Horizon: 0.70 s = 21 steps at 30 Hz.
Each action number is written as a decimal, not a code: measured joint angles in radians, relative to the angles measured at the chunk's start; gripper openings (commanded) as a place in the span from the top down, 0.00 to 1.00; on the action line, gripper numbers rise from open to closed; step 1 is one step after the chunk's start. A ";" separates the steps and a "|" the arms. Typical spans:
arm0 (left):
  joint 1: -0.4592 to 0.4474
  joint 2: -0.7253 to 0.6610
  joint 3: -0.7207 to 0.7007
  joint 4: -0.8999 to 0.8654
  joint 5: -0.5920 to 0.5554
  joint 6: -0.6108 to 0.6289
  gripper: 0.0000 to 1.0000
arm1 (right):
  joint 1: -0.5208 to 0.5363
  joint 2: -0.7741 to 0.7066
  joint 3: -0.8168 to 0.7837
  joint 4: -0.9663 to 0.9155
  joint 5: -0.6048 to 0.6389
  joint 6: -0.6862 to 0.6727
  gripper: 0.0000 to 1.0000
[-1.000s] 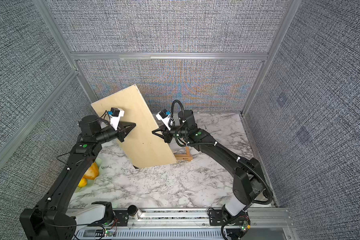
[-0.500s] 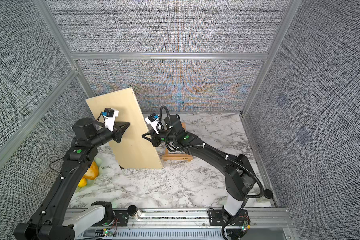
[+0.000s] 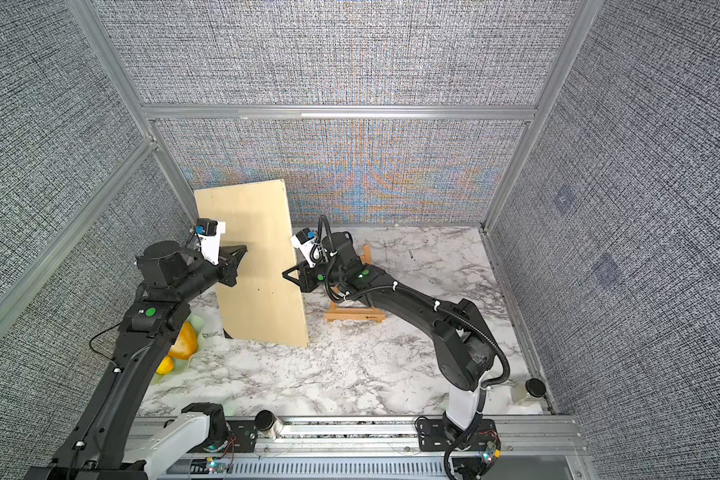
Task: Disassemble the easel
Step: Place the drawing board at the center of the board.
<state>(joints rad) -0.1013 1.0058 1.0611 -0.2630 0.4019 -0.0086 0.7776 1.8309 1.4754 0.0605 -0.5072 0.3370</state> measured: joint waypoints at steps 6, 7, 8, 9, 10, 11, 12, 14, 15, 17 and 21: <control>0.010 0.002 0.000 0.000 -0.002 -0.018 0.97 | 0.000 0.055 0.055 -0.035 -0.016 0.014 1.00; 0.011 0.002 0.000 0.000 -0.003 -0.018 0.97 | -0.001 0.060 0.058 -0.035 -0.017 0.018 1.00; 0.012 0.002 0.000 0.000 -0.002 -0.018 0.97 | -0.002 0.065 0.064 -0.038 -0.019 0.023 1.00; 0.012 0.003 0.000 0.000 -0.002 -0.018 0.97 | -0.003 0.072 0.071 -0.043 -0.022 0.025 1.00; 0.013 0.003 0.000 0.000 -0.002 -0.018 0.97 | -0.005 0.080 0.080 -0.049 -0.026 0.027 1.00; 0.013 0.004 0.000 0.000 -0.002 -0.018 0.97 | -0.008 0.089 0.089 -0.053 -0.029 0.031 1.00; 0.013 0.004 0.000 0.000 -0.002 -0.018 0.97 | -0.011 0.095 0.094 -0.058 -0.031 0.033 1.00; 0.014 0.004 0.000 0.000 -0.002 -0.018 0.97 | -0.020 0.108 0.105 -0.067 -0.040 0.042 1.00; 0.014 0.004 0.000 0.000 -0.002 -0.018 0.97 | -0.026 0.114 0.109 -0.070 -0.045 0.045 1.00; 0.015 0.003 0.000 0.000 -0.002 -0.018 0.97 | -0.041 0.137 0.134 -0.088 -0.060 0.053 1.00; 0.019 0.003 0.000 0.000 -0.002 -0.018 0.97 | -0.067 0.185 0.175 -0.113 -0.090 0.076 1.00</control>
<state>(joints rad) -0.0826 1.0092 1.0611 -0.2630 0.3996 -0.0265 0.7109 2.0159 1.6501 -0.0528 -0.5976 0.4129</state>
